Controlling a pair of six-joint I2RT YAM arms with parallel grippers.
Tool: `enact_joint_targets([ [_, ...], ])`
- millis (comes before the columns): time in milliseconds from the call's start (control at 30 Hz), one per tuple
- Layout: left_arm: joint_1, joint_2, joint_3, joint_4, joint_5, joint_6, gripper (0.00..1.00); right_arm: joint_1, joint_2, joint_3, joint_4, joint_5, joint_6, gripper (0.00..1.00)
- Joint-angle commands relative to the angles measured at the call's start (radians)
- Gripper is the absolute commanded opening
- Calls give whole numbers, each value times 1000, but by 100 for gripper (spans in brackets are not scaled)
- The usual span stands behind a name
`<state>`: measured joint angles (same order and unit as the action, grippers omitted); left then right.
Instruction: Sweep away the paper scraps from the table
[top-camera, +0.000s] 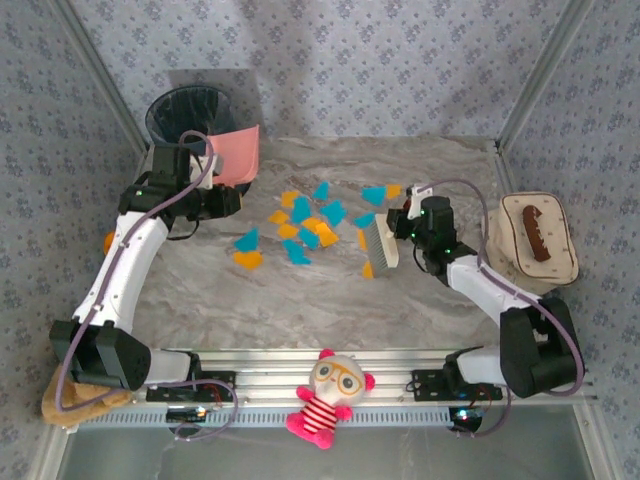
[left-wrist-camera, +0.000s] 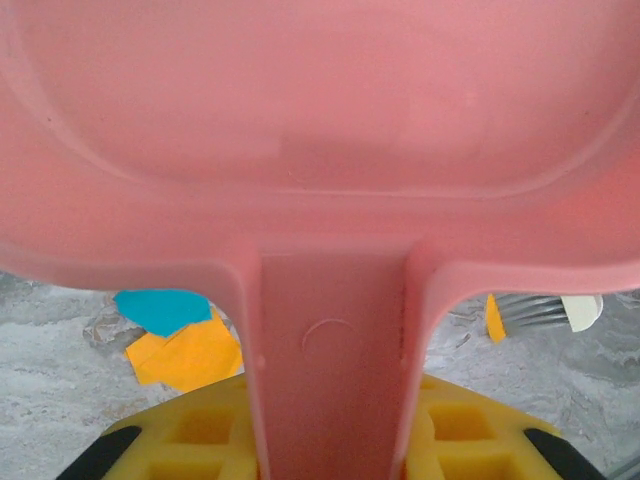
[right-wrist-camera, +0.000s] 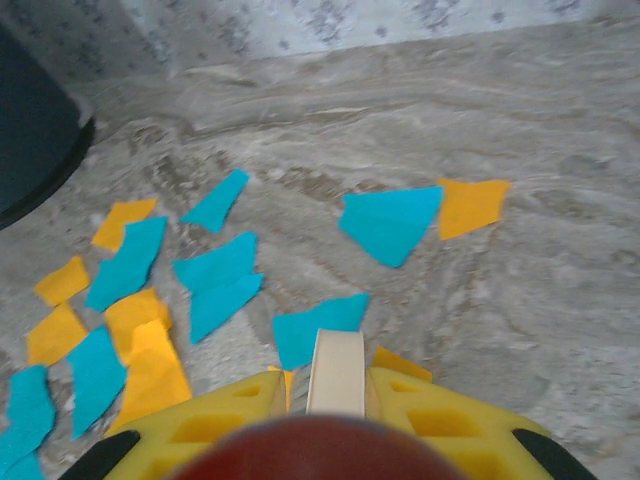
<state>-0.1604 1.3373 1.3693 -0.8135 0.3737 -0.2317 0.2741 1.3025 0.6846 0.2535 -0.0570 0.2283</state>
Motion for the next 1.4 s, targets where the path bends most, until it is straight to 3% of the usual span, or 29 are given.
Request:
enact_joint_targets([
  [0,-8,6,4,-19,14,31,0,-8,-39,-10,-56,123,-5,0],
  [133,-8,6,5,-25,21,40,0,-15,-80,-11,-72,126,1,0],
  [433,-11,11,4,-39,21,54,0,-93,-137,18,28,-158,118,0],
  [700,-22,20,5,-64,0,78,0,-165,29,114,179,-214,265,0],
  [1067,-33,21,3,-90,-11,91,0,-180,392,364,289,-101,473,0],
  [1367,-34,16,-11,-105,-4,104,0,-165,568,449,313,5,569,0],
])
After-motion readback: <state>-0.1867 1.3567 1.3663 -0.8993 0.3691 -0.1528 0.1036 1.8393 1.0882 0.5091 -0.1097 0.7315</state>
